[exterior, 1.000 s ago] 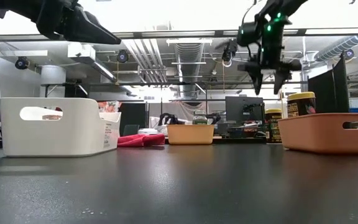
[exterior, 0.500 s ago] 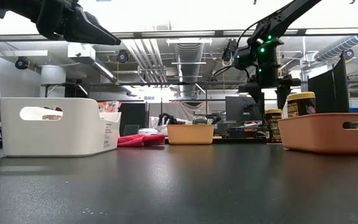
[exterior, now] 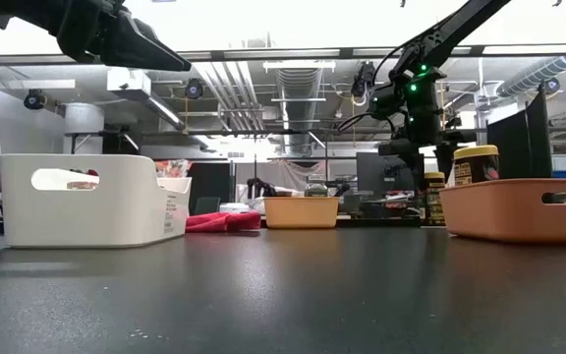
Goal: Sort spices by type
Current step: Put the top yellow seasoning bottle into the orange bin
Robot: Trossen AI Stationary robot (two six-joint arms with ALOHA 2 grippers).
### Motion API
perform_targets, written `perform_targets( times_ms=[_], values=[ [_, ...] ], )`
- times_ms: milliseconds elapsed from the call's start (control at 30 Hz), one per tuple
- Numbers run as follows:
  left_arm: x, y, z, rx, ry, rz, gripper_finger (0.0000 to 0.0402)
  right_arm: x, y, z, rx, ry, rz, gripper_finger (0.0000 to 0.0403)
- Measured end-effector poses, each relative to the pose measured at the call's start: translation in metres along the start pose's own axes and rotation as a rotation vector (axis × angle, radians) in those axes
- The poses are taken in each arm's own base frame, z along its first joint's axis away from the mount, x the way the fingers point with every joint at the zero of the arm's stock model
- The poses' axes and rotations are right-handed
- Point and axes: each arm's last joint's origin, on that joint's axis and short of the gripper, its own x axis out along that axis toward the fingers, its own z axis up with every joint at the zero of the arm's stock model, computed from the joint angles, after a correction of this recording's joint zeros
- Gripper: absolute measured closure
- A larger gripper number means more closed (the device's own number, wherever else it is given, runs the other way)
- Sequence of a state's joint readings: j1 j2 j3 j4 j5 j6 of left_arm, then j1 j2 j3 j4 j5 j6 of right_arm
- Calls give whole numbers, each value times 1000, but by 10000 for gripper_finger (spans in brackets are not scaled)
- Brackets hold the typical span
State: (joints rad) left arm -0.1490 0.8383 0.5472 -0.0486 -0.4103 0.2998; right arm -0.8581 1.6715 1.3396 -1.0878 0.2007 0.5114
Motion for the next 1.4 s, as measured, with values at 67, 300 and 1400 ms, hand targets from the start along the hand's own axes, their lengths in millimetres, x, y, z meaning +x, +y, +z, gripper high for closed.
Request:
perform_targets(
  times_ms=[67, 300, 1400],
  values=[
    [0, 0, 0, -3, 0, 0, 166, 0, 0, 0, -1, 0, 0, 183],
    [0, 0, 0, -19, 0, 0, 166, -2, 0, 0, -37, 11, 15, 183],
    [0, 0, 0, -26, -2, 2, 166, -170, 67, -251, -534, 70, 207, 183]
  ],
)
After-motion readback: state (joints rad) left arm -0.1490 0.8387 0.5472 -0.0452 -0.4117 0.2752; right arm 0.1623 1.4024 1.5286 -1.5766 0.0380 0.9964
